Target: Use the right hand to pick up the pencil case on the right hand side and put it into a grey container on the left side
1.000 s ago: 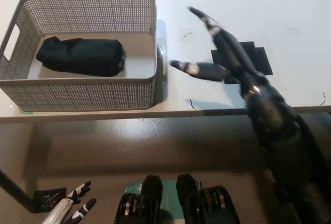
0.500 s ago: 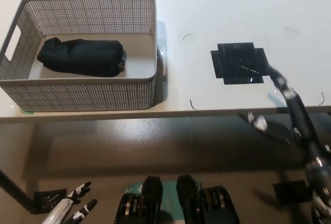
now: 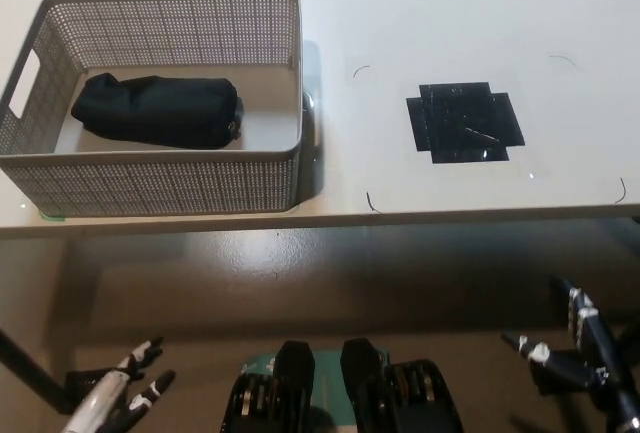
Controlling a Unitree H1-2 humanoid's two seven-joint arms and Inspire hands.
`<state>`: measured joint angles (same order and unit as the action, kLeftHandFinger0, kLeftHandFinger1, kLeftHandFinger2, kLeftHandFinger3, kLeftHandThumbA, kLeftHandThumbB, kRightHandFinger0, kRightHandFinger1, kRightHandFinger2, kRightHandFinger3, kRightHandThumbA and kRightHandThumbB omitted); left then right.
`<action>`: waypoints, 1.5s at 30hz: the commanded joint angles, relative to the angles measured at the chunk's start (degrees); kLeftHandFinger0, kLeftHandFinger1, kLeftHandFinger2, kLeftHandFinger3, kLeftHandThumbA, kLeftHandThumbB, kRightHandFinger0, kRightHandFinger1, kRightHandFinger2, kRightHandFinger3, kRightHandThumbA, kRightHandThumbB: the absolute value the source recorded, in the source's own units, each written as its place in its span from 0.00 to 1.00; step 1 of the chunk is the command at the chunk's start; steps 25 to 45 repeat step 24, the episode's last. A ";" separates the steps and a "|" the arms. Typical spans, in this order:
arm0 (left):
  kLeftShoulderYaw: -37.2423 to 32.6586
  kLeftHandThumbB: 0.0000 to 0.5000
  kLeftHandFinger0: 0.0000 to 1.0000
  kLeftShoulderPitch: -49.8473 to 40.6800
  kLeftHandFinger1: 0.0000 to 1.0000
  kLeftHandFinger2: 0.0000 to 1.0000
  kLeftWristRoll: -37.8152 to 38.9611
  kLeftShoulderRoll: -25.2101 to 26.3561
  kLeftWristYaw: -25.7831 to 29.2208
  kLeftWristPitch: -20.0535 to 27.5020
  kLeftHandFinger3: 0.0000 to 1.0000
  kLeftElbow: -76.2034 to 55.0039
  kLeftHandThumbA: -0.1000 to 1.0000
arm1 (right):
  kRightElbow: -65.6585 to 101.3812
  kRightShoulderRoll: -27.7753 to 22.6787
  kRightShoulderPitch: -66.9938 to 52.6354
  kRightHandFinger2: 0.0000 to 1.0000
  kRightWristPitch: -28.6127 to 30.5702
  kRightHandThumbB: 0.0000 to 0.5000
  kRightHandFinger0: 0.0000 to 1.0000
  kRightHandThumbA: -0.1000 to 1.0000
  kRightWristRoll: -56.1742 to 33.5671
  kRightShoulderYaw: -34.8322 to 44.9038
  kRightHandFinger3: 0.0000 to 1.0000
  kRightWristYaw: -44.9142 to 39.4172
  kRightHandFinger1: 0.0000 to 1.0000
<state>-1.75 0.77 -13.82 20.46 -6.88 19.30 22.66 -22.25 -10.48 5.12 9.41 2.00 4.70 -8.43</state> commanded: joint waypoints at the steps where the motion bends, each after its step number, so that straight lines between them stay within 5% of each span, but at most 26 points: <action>1: 4.91 0.49 1.00 0.69 1.00 1.00 6.62 1.13 2.24 4.22 1.00 -1.99 0.95 | -7.68 -1.71 1.30 1.00 13.34 0.46 1.00 1.00 -5.97 0.89 1.00 -4.27 1.00; 4: 6.70 0.47 1.00 0.83 1.00 1.00 7.89 1.71 1.93 4.34 1.00 -1.62 1.00 | -11.61 -2.34 1.44 1.00 15.09 0.49 1.00 1.00 -4.78 0.46 1.00 -3.98 1.00; 7: 8.70 0.34 0.96 2.03 1.00 1.00 11.14 1.65 0.56 3.86 1.00 0.25 0.96 | -15.18 -2.60 2.76 1.00 16.06 0.50 1.00 1.00 -3.76 0.15 1.00 -3.33 1.00; 13: 9.44 0.37 0.98 2.49 1.00 1.00 12.63 0.93 -1.28 2.15 1.00 2.27 1.00 | -17.92 -2.88 3.39 1.00 16.31 0.58 1.00 1.00 -4.53 0.13 1.00 -4.59 1.00; 21: 10.39 0.29 1.00 2.38 1.00 1.00 16.28 0.30 -3.05 -0.47 1.00 1.91 1.00 | -18.20 -3.05 4.05 1.00 15.61 0.58 1.00 1.00 -4.68 -1.53 1.00 -7.06 1.00; 45: 10.24 0.30 1.00 2.30 1.00 1.00 16.73 0.23 -3.28 -0.57 1.00 1.69 1.00 | -17.72 -3.12 3.73 1.00 15.39 0.56 1.00 1.00 -4.36 -1.70 1.00 -6.55 1.00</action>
